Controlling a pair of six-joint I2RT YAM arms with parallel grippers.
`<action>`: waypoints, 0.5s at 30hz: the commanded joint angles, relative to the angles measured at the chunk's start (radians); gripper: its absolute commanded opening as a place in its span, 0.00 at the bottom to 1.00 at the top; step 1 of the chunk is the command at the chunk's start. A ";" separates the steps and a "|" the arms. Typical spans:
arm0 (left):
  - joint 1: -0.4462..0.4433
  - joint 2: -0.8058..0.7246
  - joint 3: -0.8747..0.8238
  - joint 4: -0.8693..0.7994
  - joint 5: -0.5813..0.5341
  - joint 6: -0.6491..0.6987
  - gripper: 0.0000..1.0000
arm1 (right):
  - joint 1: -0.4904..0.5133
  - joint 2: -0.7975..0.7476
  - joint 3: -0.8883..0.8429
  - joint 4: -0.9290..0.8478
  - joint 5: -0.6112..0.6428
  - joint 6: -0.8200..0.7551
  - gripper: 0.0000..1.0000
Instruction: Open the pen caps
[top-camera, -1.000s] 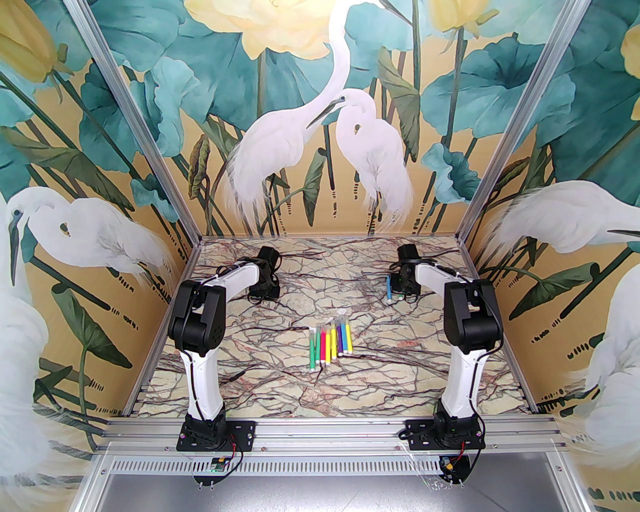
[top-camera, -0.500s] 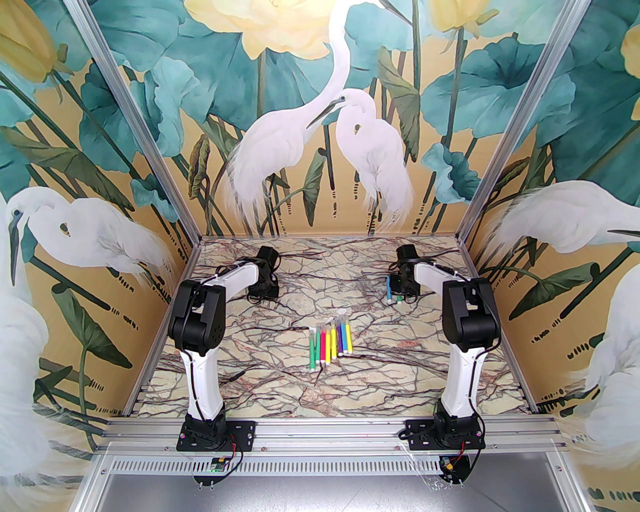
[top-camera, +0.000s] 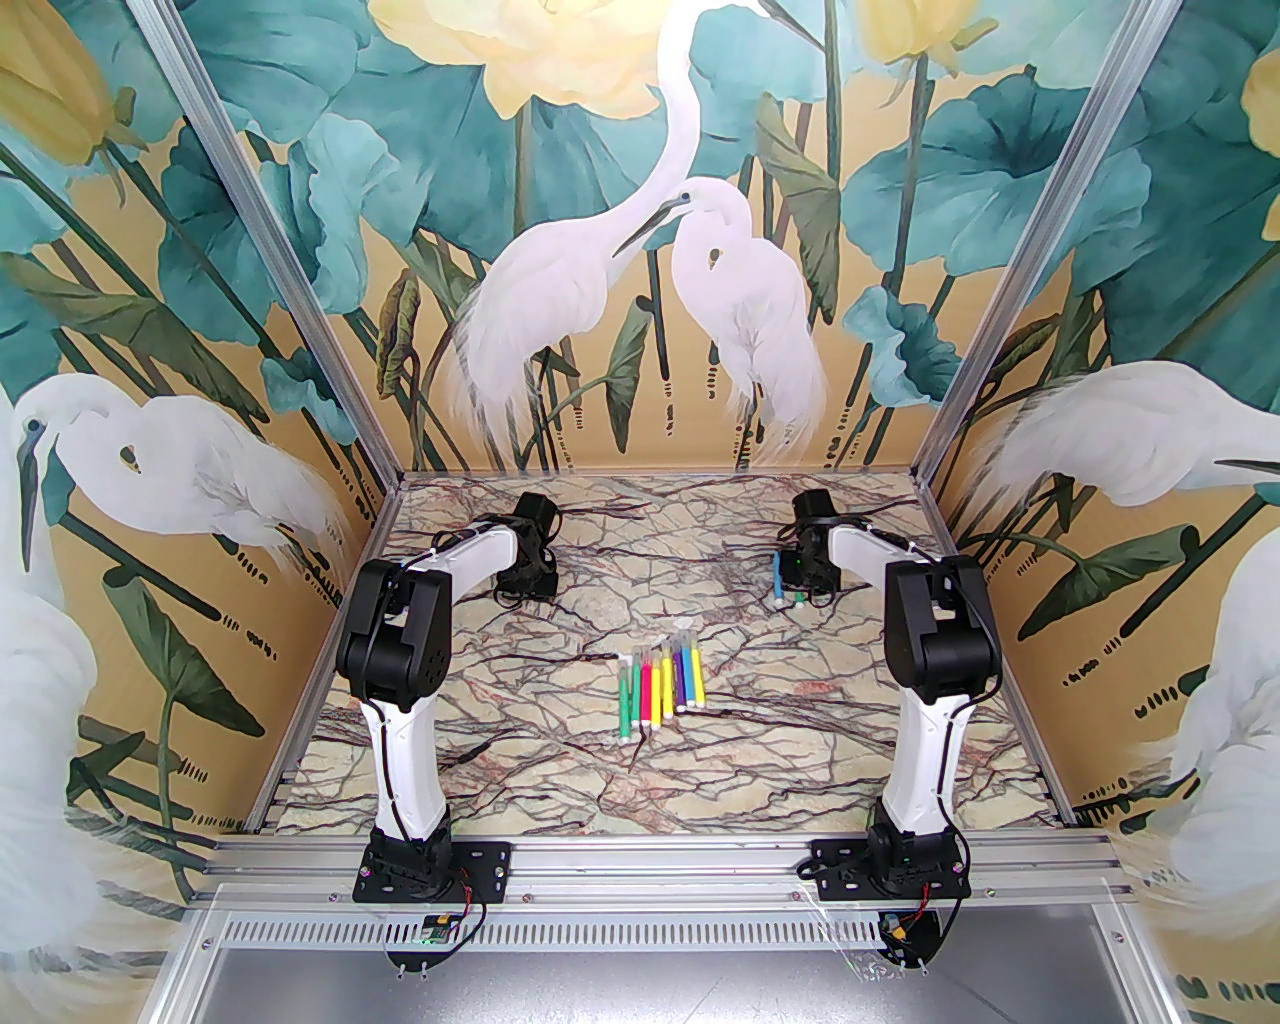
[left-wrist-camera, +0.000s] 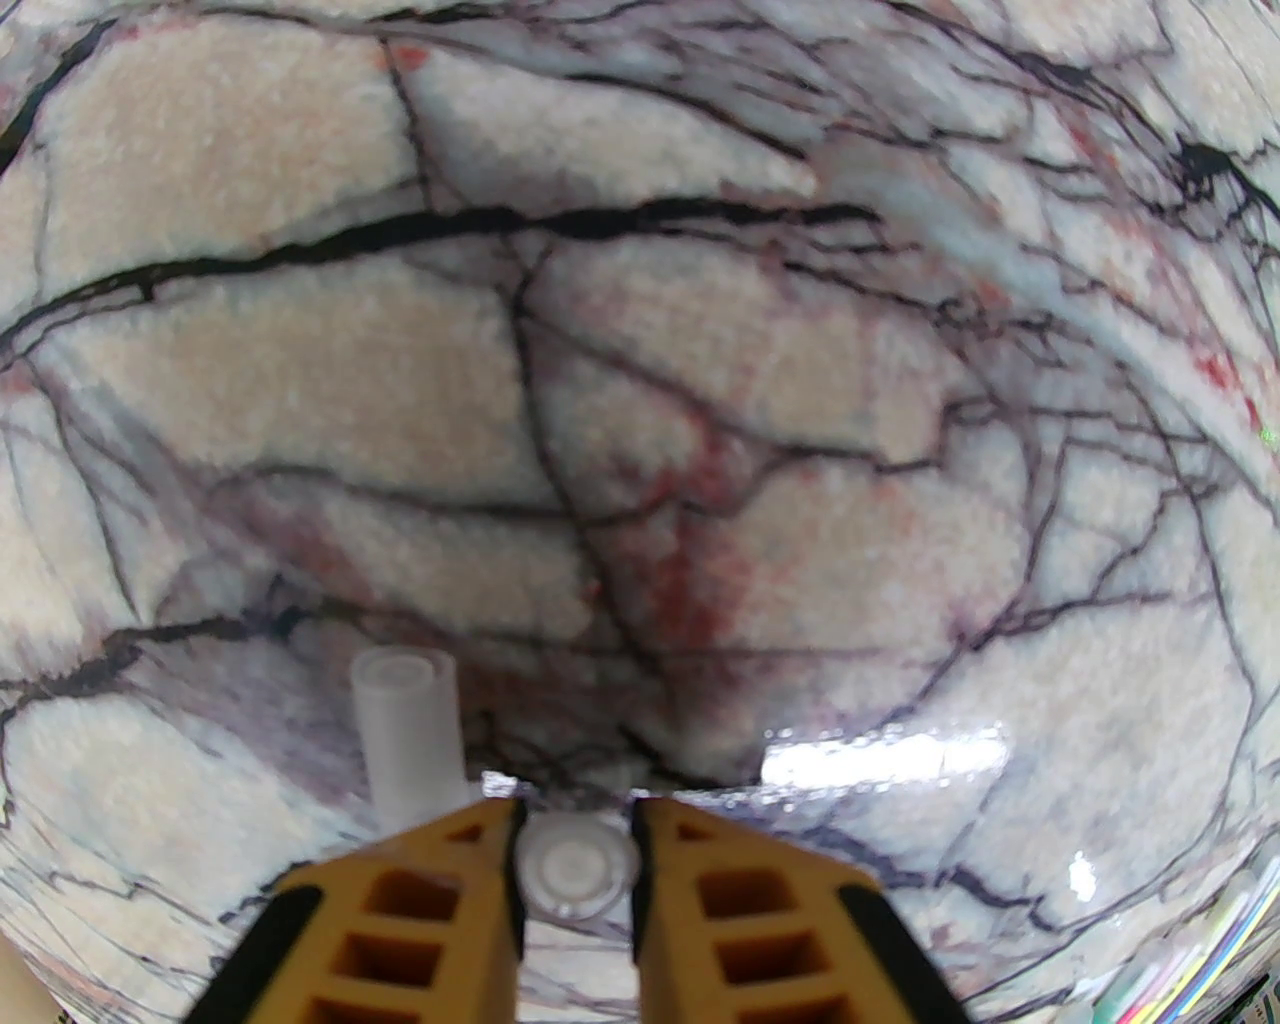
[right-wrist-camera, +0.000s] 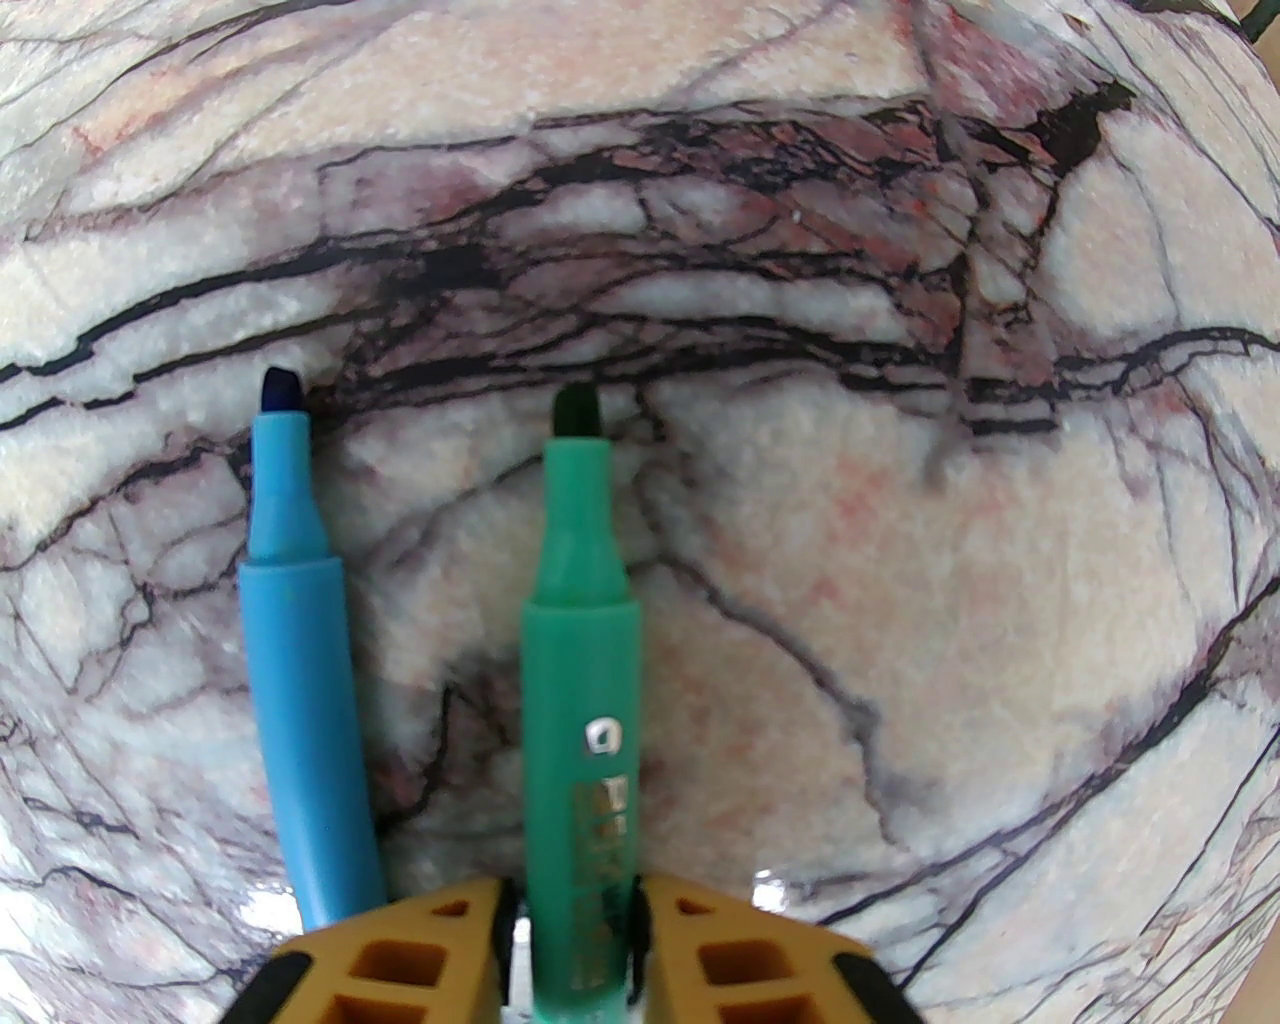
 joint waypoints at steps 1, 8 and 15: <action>0.009 0.017 0.001 -0.013 0.011 0.009 0.27 | -0.005 -0.075 -0.013 -0.004 0.024 -0.003 0.31; 0.009 -0.010 -0.006 -0.008 0.027 0.007 0.28 | 0.002 -0.165 -0.050 -0.007 0.023 0.000 0.33; 0.009 -0.126 -0.056 0.032 0.093 0.003 0.32 | 0.067 -0.291 -0.130 -0.014 0.022 -0.018 0.37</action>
